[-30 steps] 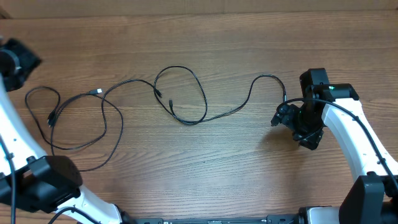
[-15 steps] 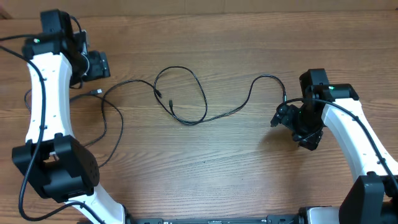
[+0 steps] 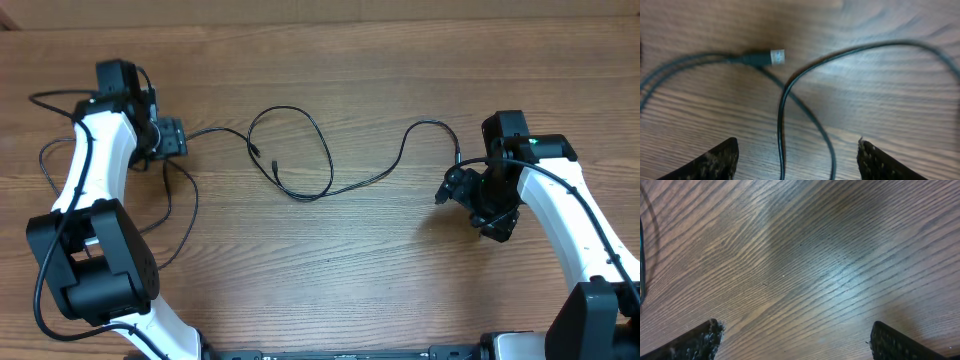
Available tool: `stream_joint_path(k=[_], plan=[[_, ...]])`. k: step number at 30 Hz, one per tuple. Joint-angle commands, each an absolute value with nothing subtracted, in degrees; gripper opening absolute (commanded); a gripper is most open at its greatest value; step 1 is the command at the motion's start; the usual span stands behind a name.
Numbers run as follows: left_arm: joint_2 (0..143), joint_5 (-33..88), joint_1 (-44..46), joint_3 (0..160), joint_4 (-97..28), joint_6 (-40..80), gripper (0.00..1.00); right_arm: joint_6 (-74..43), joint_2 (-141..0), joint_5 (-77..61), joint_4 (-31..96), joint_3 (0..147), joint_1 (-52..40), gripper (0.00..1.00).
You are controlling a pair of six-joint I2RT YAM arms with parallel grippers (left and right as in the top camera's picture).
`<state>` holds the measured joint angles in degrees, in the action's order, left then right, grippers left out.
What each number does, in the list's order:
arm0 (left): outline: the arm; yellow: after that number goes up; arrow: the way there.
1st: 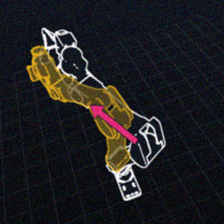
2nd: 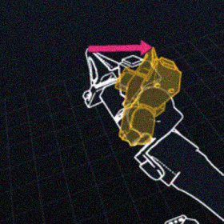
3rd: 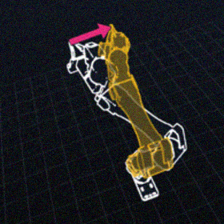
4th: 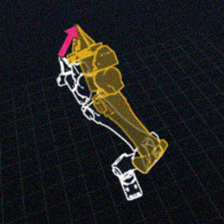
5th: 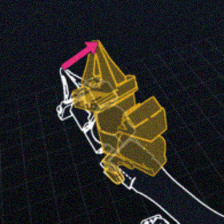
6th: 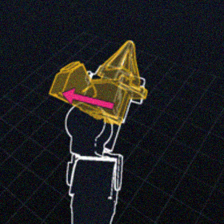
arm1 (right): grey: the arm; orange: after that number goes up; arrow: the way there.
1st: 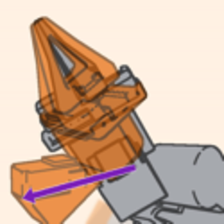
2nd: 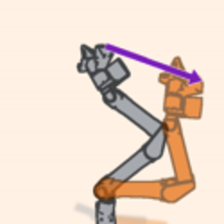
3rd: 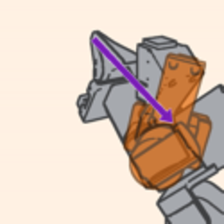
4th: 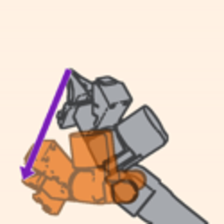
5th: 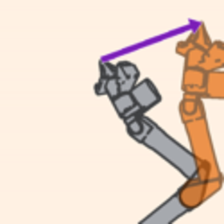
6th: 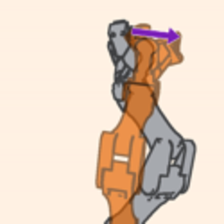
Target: Untangle cables
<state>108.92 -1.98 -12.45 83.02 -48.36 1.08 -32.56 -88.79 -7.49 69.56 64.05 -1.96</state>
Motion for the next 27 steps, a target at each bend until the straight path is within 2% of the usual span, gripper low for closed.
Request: stream_joint_path(k=[1, 4, 12, 16, 27], plan=[[108.77, -3.81, -12.40, 78.22, -46.39, 1.96, 0.75, -32.56, -88.86, -7.75, 69.32, 63.90, -1.85, 0.93], [108.97, -3.99, -12.40, 74.96, -44.95, 2.44, 0.72, -32.56, -88.86, -7.75, 69.34, 63.90, -1.85, 0.93], [109.10, -6.11, -12.40, 69.45, -42.09, 5.30, 0.72, -32.53, -88.86, -7.75, 69.34, 63.90, -1.85, 0.93], [109.10, -6.13, -12.40, 68.20, -41.43, 5.37, 0.68, -32.56, -88.86, -7.75, 69.34, 63.90, -1.85, 0.93], [109.12, -5.91, -12.40, 67.07, -40.25, 5.67, 0.67, -32.53, -88.86, -7.73, 69.34, 63.90, -1.85, 0.93]])
